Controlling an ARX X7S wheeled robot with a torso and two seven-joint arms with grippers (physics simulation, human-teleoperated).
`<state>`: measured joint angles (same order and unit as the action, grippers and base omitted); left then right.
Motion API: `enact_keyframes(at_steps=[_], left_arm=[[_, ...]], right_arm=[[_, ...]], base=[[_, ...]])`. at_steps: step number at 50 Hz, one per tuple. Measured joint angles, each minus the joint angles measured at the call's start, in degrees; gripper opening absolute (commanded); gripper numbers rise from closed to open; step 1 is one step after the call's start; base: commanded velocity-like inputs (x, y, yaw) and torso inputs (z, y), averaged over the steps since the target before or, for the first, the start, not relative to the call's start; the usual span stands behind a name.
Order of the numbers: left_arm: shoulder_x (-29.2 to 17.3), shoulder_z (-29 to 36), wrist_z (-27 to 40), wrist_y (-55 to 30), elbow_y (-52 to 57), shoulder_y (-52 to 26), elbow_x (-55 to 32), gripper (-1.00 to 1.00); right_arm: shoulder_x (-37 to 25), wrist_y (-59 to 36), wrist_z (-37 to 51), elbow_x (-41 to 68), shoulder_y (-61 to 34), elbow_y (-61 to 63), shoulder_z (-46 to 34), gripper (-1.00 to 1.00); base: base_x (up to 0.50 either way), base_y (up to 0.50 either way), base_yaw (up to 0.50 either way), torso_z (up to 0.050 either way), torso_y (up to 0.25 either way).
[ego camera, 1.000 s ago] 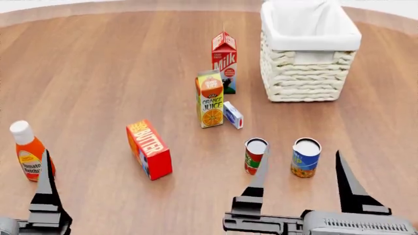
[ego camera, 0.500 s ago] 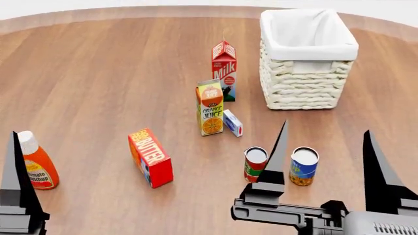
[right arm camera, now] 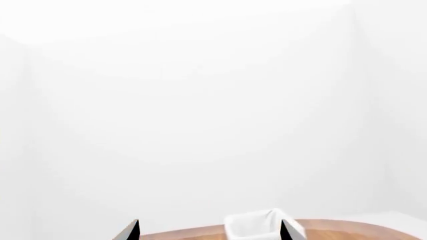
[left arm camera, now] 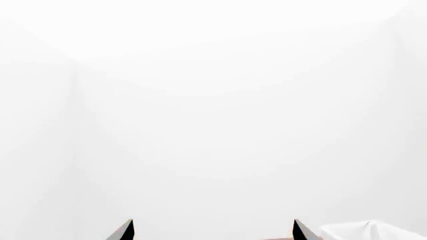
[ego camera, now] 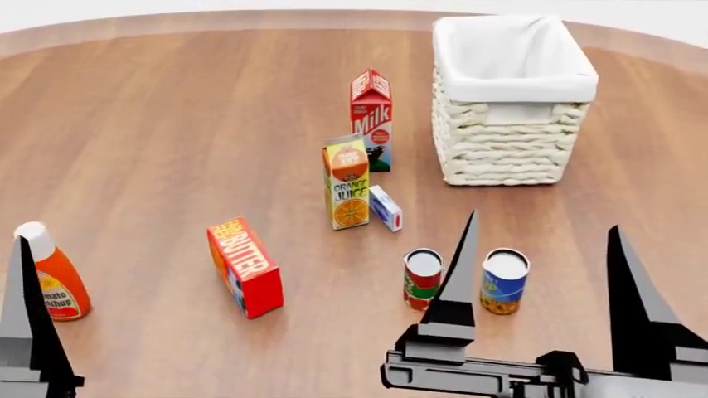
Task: Pick up the alphabet soup and the tomato sauce, and put them in the basket.
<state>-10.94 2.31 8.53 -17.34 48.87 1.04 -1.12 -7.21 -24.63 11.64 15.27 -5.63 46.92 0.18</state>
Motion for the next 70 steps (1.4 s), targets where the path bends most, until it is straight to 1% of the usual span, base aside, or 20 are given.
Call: enact_keyframes(at_steps=[17,25,70], left_arm=[[-0.3,0.6,0.9,-0.2,1.0,0.7,-0.6,1.0],[-0.5,0.9,1.3,-0.4,1.2,0.7,-0.8,1.0],[-2.3,2.3,3.3,0.5,1.1,1.3,-0.6,1.0]], right_arm=[[-1.2,1.0,1.0,0.1,0.5,-0.3,-1.3,1.0],[-1.8,1.3,1.5,0.0,0.6,-0.5,-1.9,1.0],[-4.6,4.0,4.2,-1.1,1.3,-1.1,-5.3,1.0]], base=[[0.0,-0.35,0.0,0.0,0.0],[0.0,-0.16,0.0,0.0,0.0],[0.14,0.0,0.0,0.0,0.0]])
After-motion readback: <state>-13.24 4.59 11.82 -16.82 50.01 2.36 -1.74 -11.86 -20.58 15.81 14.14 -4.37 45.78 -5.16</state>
